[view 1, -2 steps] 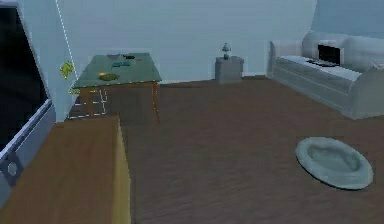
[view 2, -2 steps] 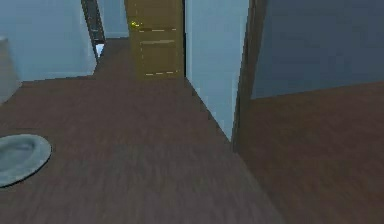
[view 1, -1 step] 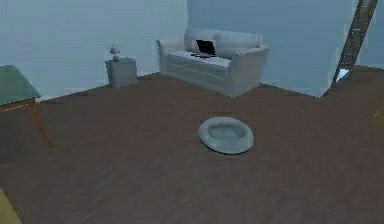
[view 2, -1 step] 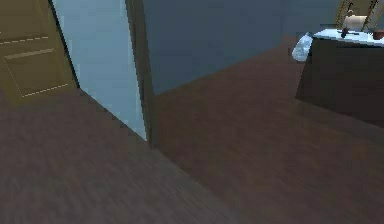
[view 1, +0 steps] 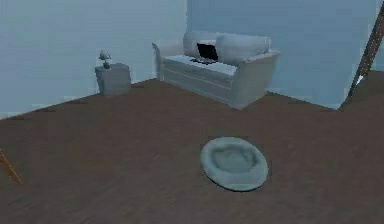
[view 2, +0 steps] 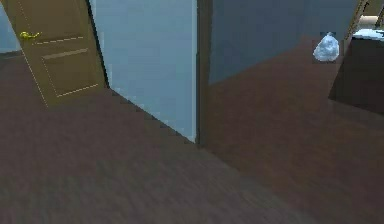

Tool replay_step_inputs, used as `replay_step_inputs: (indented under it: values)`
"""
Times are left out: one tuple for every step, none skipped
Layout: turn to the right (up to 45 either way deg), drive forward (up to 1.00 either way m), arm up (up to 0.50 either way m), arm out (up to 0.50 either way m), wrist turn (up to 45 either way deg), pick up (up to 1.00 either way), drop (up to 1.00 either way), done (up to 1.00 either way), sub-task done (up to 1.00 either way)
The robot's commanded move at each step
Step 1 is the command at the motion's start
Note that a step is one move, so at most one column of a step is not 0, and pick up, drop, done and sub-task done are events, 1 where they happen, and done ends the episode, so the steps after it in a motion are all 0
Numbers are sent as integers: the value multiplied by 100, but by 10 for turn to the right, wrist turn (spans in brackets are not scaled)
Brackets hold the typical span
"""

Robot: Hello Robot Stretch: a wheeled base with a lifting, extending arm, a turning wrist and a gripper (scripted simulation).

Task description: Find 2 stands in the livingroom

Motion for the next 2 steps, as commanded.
replay_step_inputs:
  values:
    - [-240, 0, 0, 0, 0, 0, 0, 0, 0]
    - [-30, 0, 0, 0, 0, 0, 0, 0, 0]
